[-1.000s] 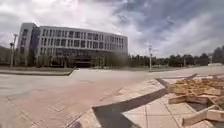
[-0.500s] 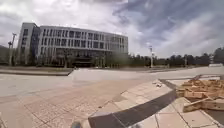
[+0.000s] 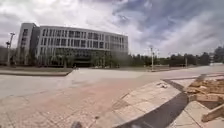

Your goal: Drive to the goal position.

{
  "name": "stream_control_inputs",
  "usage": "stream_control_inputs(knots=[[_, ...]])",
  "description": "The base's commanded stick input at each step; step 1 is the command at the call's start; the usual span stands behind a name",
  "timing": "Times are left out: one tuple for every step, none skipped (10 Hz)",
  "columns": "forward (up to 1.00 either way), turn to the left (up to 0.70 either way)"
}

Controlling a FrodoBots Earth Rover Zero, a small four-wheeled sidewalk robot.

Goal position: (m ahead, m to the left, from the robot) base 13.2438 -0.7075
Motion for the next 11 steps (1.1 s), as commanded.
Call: stream_control_inputs(knots=[[0.7,0.0],[0.7,0.0],[0.7,0.0],[0.7,0.0],[0.7,0.0],[0.7,0.0],[0.7,0.0],[0.7,0.0],[0.7,0.0],[0.7,0.0],[0.7,0.0]])
